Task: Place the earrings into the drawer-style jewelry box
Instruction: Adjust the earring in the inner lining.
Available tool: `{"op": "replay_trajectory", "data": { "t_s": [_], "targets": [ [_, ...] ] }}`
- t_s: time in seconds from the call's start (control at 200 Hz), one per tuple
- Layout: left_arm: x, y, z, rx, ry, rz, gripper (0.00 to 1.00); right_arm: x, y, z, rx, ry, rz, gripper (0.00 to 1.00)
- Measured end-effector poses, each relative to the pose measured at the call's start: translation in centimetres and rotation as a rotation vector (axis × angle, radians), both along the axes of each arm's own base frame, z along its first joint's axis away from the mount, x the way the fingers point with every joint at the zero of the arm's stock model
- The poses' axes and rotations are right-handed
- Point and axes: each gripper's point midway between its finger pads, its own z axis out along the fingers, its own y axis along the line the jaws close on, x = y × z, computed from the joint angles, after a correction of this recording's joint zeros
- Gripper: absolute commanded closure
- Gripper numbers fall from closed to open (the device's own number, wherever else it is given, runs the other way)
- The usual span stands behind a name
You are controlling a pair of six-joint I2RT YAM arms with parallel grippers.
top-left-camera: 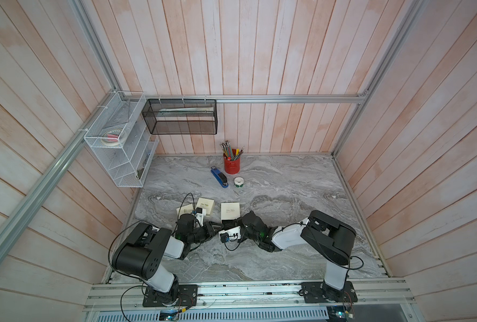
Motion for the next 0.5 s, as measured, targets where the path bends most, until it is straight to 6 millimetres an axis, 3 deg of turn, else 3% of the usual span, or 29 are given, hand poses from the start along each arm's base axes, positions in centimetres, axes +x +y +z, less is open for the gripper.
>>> {"op": "replay_trajectory", "data": {
  "t_s": [0.5],
  "targets": [
    [0.04, -0.04, -0.53, 0.002, 0.014, -0.002, 0.68, 0.17, -0.17, -0.27, -0.034, -0.042, 0.003, 1.00]
  ]
}}
